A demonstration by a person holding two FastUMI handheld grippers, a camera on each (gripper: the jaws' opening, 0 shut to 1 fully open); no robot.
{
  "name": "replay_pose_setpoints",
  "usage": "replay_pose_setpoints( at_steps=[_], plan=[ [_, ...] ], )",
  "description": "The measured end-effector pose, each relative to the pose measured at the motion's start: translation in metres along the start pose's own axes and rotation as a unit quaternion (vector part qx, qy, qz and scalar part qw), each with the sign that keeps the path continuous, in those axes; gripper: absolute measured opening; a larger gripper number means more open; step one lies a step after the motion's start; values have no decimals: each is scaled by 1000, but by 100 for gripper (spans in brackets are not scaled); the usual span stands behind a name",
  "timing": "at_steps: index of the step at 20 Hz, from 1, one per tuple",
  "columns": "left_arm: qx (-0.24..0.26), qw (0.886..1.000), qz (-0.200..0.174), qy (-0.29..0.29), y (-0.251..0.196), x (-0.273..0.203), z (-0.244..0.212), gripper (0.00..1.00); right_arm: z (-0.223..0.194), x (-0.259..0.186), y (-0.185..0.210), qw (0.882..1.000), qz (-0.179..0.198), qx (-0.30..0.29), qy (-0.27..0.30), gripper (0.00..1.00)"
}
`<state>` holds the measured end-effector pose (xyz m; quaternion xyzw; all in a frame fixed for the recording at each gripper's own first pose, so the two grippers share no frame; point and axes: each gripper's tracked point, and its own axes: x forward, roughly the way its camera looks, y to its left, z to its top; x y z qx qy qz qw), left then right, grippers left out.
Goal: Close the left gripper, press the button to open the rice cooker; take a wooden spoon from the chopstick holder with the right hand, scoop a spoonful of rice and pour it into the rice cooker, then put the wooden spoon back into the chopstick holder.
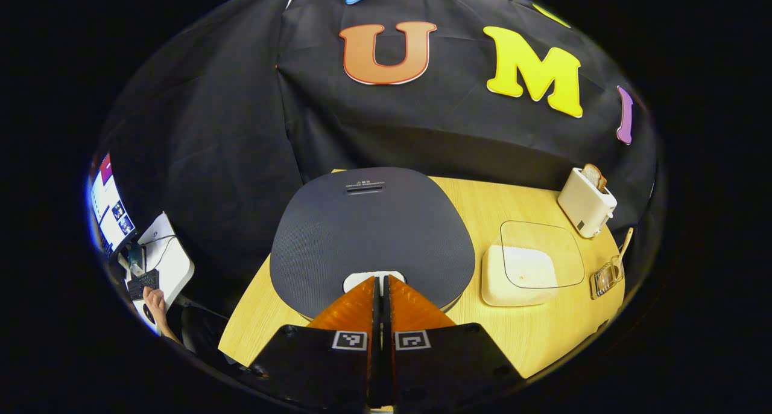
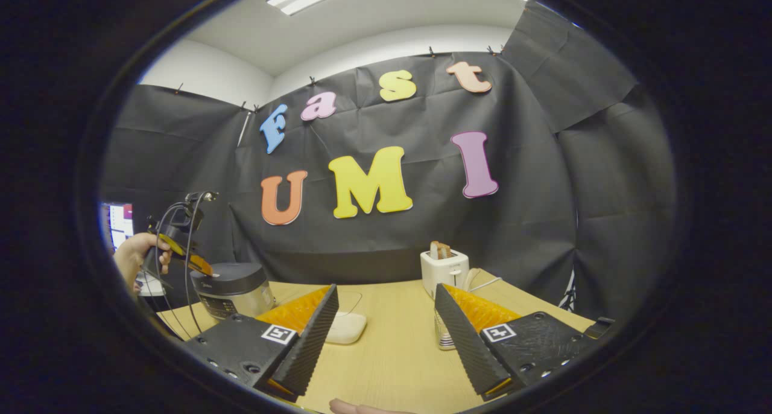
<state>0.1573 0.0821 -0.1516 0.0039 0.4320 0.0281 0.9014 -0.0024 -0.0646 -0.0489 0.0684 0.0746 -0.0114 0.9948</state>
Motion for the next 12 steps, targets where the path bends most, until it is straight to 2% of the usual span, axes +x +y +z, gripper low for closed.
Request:
replay_pose_setpoints(
  at_steps=[3,5,7,9,12],
  plan=[
    [1,999,4,35,1,2,0,3,-2,-1,7,1000,8,4,5,99],
    [0,998,22,56,3,9,-1,3,-2,-2,11,1000,13,0,5,99],
    [8,998,39,50,5,7,1,3,-1,-4,14,1000,17,-9,3,93],
    [40,997,45,45,6,7,2,2,3,-5,10,1000,12,-16,-5,96],
    [16,998,37,48,1,7,1,2,0,-5,9,1000,12,-10,-3,95]
  ],
)
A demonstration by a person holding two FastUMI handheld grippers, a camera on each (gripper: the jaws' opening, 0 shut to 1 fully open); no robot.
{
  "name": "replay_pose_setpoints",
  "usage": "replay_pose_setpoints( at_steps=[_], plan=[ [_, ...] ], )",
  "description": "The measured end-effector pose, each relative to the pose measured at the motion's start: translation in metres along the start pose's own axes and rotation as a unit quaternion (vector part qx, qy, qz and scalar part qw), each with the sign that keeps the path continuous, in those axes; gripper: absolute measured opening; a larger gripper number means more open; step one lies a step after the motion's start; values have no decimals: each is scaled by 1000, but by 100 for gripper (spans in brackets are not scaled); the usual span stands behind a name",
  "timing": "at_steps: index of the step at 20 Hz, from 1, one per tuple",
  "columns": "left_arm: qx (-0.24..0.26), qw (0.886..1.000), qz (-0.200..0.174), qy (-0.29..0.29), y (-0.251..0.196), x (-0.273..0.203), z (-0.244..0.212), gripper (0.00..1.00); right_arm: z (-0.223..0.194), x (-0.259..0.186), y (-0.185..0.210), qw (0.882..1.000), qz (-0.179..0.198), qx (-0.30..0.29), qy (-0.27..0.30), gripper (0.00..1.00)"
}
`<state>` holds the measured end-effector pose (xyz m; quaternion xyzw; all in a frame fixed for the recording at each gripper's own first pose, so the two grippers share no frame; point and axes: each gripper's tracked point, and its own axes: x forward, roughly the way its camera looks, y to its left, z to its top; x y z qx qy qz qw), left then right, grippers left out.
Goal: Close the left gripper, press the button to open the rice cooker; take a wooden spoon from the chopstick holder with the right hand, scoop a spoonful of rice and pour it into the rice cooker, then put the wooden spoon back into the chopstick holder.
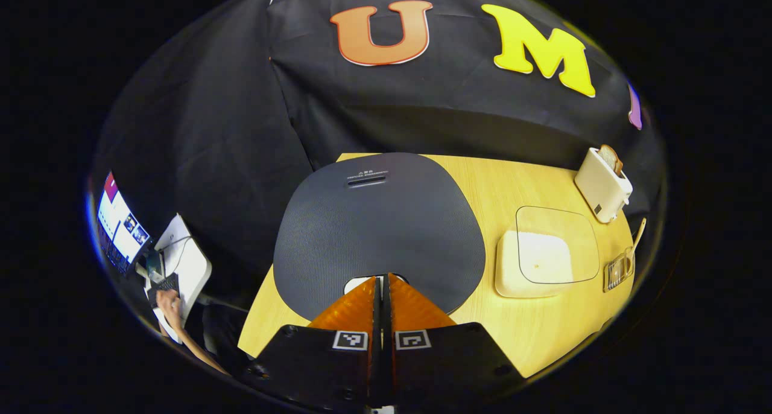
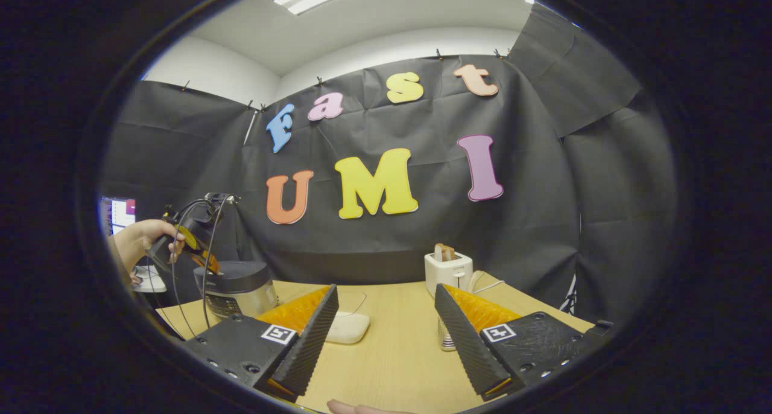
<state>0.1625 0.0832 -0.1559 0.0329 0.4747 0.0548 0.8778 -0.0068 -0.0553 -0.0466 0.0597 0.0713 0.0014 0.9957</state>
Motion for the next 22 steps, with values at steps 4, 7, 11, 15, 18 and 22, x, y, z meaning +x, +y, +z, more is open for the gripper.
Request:
replay_pose_setpoints(
  at_steps=[4,7,11,15,18,22],
  plan=[
    [19,1000,-10,-21,4,-10,10,2,5,1,-10,1000,-9,0,-3,96],
    [8,997,10,-77,13,-32,39,3,8,-1,-17,1000,-16,7,-5,95],
    [6,989,34,-143,19,-73,71,3,14,-2,-26,1000,-26,10,-11,93],
    [-15,985,-11,-171,-4,-101,71,3,14,-1,-35,999,-37,10,-10,96],
    [-25,972,-9,-232,2,-130,73,3,14,0,-47,999,-51,8,-8,96],
    [-23,953,-12,-303,-2,-163,65,4,13,2,-61,997,-70,7,-4,96]
  ],
)
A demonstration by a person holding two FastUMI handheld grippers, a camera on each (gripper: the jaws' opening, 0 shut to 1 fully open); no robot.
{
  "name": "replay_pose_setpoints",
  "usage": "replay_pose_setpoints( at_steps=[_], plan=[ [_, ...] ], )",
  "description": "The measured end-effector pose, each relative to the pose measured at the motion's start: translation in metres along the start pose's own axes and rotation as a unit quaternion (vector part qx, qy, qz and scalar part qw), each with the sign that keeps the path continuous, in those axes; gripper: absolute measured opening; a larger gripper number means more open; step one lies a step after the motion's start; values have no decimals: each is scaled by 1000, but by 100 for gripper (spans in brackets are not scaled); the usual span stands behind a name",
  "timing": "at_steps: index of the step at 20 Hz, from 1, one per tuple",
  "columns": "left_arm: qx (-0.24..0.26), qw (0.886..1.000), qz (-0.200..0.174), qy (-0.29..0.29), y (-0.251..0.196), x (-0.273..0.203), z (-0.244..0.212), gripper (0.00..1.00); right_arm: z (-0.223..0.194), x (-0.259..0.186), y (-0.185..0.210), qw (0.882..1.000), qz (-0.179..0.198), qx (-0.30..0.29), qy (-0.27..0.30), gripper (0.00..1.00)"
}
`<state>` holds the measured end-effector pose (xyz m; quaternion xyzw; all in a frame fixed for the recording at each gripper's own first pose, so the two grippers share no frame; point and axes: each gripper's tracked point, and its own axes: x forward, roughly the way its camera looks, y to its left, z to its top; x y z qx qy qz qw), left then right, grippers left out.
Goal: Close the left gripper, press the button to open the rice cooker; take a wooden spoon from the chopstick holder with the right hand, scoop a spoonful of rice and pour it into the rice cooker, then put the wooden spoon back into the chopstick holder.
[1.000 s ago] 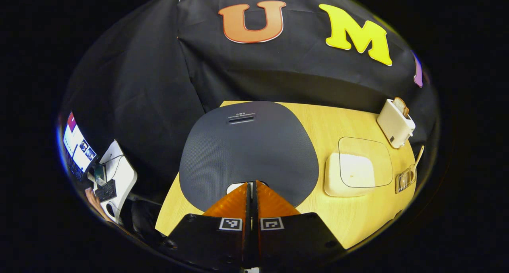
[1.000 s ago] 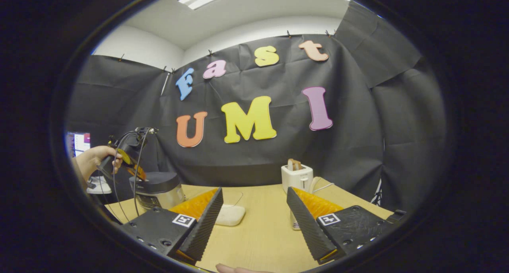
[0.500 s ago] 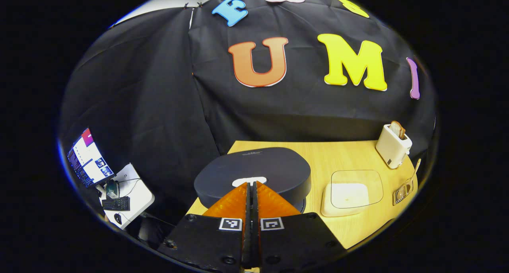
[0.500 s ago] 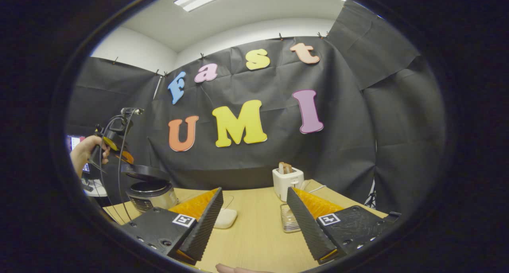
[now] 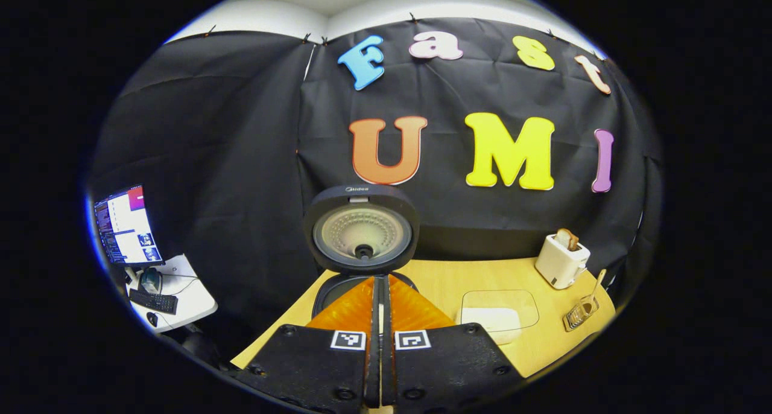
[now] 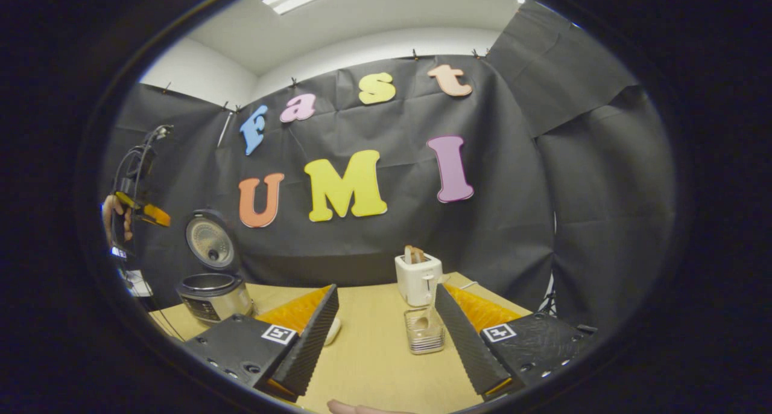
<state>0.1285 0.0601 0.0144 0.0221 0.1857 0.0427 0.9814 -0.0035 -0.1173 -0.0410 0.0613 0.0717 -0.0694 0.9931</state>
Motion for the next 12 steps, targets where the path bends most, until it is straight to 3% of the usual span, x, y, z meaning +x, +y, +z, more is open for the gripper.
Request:
replay_pose_setpoints(
  at_steps=[3,5,6,7,8,9,12],
  plan=[
    [3,999,-6,-36,-10,-23,-4,11,2,1,-15,1000,-20,-9,0,96],
    [-11,999,-26,-45,-27,-35,-12,24,4,3,-24,999,-30,-12,1,96],
    [-11,998,-36,-53,-31,-39,-14,42,6,4,-26,999,-30,-13,0,96],
    [-7,998,-37,-58,-34,-42,-18,36,9,6,-30,999,-32,-15,-2,96],
    [1,998,-27,-65,-31,-46,-21,42,11,10,-35,999,-36,-18,-3,96],
    [11,997,-26,-67,-33,-49,-27,56,14,13,-42,999,-41,-20,-3,96],
    [31,996,-33,-72,-60,-50,-47,65,24,32,-61,999,-46,-19,3,93]
  ],
)
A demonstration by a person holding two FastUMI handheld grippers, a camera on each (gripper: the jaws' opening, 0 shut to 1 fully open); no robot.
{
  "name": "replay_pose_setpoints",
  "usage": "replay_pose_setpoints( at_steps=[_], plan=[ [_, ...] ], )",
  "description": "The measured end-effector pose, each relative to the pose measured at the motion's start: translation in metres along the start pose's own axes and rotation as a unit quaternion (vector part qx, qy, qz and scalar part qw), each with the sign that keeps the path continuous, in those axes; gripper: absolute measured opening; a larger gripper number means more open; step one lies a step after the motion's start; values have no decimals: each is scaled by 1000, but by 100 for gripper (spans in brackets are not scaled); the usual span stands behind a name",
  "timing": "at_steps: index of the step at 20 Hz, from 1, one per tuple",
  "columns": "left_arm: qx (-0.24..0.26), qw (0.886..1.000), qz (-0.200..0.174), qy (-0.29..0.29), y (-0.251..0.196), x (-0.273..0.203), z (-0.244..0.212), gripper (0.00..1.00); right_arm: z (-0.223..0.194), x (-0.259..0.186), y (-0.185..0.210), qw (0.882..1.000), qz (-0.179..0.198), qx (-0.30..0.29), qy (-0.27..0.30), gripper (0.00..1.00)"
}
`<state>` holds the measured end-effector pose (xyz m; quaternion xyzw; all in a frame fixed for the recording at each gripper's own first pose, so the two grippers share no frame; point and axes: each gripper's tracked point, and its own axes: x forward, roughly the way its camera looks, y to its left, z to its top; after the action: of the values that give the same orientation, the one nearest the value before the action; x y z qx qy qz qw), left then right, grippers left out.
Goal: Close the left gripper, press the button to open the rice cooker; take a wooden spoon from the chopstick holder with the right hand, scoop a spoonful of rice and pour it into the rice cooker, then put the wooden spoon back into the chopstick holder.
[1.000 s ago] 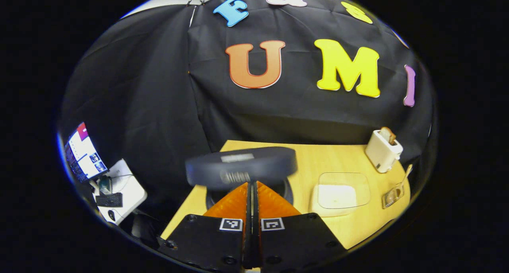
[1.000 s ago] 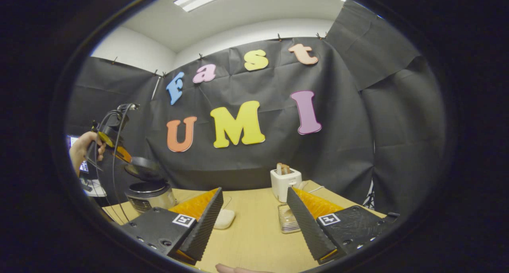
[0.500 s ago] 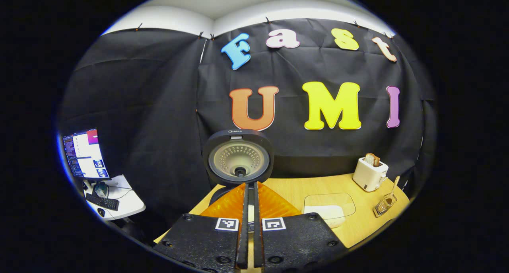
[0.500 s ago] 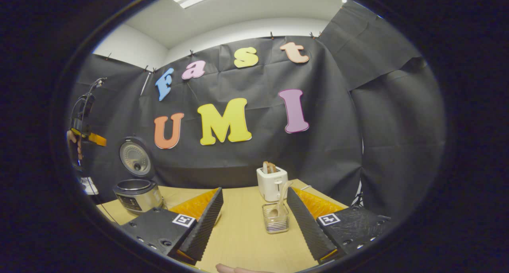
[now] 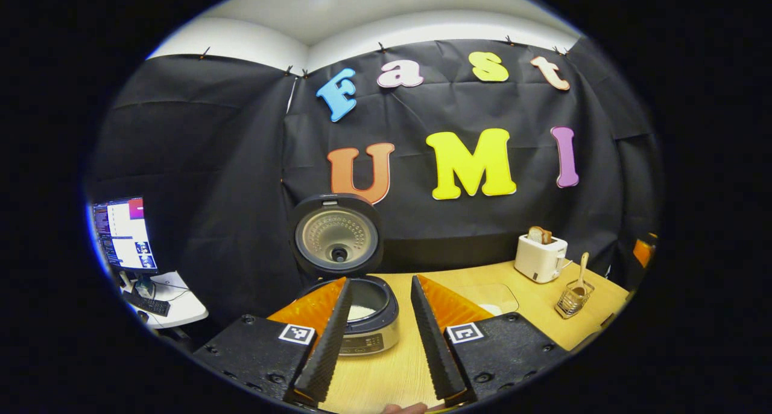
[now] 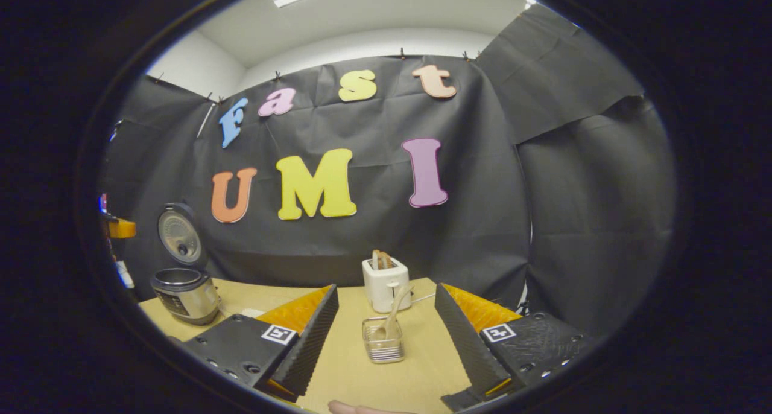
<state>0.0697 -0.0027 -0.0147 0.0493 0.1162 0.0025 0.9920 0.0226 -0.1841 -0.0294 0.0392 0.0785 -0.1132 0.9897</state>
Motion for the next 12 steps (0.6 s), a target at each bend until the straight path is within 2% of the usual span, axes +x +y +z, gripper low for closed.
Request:
replay_pose_setpoints(
  at_steps=[1,2,3,4,5,7,10,12],
  plan=[
    [6,1000,7,-6,-2,-1,-2,69,2,10,-5,1000,0,1,5,96],
    [12,1000,15,-13,-4,-3,-6,79,2,20,-11,1000,-2,0,11,93],
    [16,1000,18,-18,-7,-4,-7,83,1,30,-16,1000,-6,-3,19,93],
    [17,999,18,-22,-13,-6,-10,88,-3,40,-19,1000,-8,-10,27,99],
    [17,999,14,-26,-19,-7,-13,90,-7,50,-22,999,-10,-20,37,93],
    [5,1000,-3,-16,-33,-9,-28,99,-19,72,-25,998,-17,-38,56,96],
    [-17,1000,-14,-20,-44,-13,-39,99,-47,106,-19,995,-8,-36,95,93],
    [-18,999,-10,-25,-42,-16,-45,99,-65,130,-14,992,-2,-32,123,96]
  ],
)
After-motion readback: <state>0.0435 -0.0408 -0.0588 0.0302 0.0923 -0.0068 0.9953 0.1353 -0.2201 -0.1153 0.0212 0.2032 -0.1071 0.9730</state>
